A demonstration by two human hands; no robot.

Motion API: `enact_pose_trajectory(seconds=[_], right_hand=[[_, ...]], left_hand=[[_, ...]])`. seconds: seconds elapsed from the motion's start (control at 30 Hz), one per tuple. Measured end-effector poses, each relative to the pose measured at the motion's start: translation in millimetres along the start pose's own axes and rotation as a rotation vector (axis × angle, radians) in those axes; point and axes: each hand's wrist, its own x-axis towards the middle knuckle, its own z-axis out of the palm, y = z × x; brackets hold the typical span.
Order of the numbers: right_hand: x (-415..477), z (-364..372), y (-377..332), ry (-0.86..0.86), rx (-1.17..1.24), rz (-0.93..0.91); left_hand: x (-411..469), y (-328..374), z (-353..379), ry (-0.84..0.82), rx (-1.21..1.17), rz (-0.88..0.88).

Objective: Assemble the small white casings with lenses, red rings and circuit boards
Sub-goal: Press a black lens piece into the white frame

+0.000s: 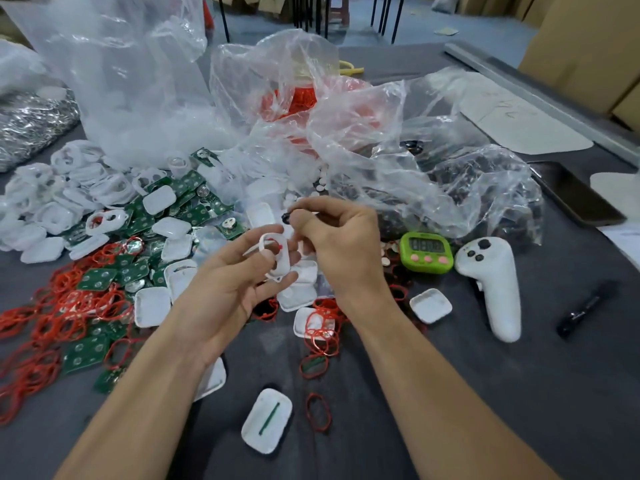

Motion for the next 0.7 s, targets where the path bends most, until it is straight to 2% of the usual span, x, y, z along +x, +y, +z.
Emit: enact_pose_trajectory(seconds=[0.1, 0.3, 0.57, 0.7], right_hand=[[-1.2, -1.8, 3.6, -0.046, 0.095, 0.014], [3.0, -9.4, 9.8, -0.024, 0.183, 0.076], [1.1, 1.2, 14.0, -0.029, 0.195, 0.138], [-1.0, 2.2, 15.1, 0.014, 0.074, 0.091]], left_hand=[[0.9, 1.6, 1.7, -0.020, -0.002, -0.024], [6.4, 7.0, -2.6, 0.003, -0.032, -0.058], [7.2, 0.1, 3.8, 0.132, 0.020, 0.014], [5.6, -2.0, 7.6, 0.151, 0.017, 0.077]])
